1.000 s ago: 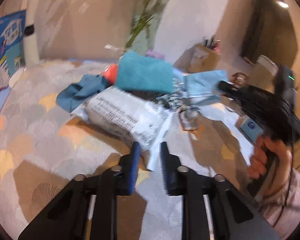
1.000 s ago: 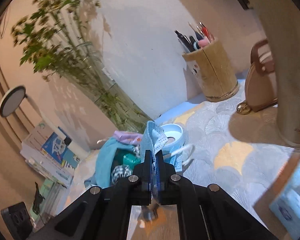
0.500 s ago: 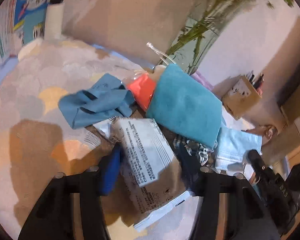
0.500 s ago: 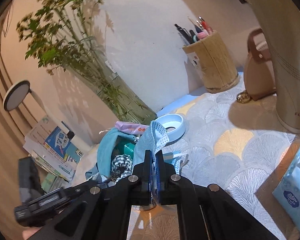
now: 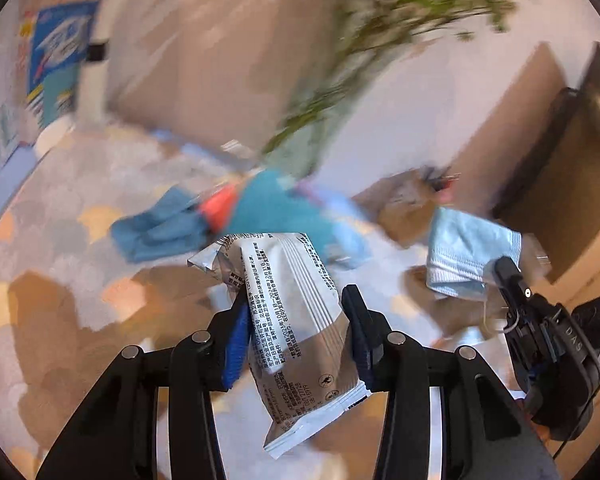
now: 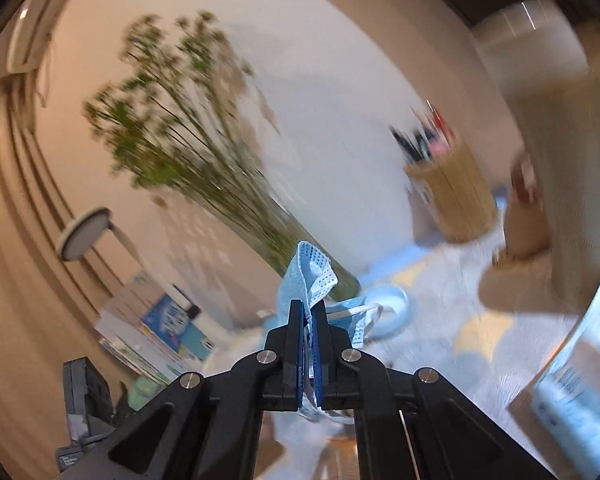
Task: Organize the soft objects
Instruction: 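Carry the bag and mask to the glass bowl and open both tools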
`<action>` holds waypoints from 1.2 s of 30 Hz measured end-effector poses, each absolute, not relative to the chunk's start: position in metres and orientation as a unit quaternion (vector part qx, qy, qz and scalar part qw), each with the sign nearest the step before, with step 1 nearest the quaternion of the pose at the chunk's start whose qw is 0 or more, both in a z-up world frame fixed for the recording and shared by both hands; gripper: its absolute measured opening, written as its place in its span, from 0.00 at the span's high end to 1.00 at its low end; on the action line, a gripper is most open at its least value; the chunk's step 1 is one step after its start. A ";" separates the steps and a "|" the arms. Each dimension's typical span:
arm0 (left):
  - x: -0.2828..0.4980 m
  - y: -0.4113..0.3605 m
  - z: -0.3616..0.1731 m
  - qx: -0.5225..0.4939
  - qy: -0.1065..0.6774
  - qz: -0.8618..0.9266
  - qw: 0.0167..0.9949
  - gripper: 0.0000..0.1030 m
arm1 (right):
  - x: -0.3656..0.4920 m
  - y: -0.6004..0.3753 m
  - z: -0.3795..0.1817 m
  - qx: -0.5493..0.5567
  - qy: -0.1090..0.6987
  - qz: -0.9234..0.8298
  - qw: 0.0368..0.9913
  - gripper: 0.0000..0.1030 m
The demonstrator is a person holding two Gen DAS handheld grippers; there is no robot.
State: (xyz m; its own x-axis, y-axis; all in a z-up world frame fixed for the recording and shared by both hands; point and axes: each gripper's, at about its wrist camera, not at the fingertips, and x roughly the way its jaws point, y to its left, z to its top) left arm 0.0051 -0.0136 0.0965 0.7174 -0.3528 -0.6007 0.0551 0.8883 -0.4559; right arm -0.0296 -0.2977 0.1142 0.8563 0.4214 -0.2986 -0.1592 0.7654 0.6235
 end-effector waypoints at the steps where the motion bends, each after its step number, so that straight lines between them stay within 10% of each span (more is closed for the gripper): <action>1: 0.006 -0.024 0.107 -0.205 0.353 -0.126 0.904 0.60 | -0.033 -0.301 0.127 0.305 0.207 0.161 0.916 0.96; 12: 0.010 -0.187 0.173 -0.156 0.306 -0.294 0.892 0.60 | -0.084 -0.403 0.245 0.295 0.098 0.099 0.945 0.96; 29: 0.008 -0.366 0.142 -0.069 0.316 -0.417 0.849 0.60 | -0.099 -0.565 0.201 0.331 0.136 -0.043 0.933 0.96; 32: 0.013 -0.383 0.135 -0.040 0.322 -0.413 0.851 0.47 | -0.090 -0.577 0.186 0.341 0.161 -0.056 0.924 0.96; 34: 0.017 -0.389 0.133 -0.026 0.335 -0.402 0.852 0.19 | -0.078 -0.582 0.175 0.336 0.210 -0.069 0.916 0.93; 36: 0.016 -0.389 0.133 -0.017 0.335 -0.394 0.856 0.16 | -0.068 -0.585 0.167 0.312 0.270 -0.105 0.905 0.72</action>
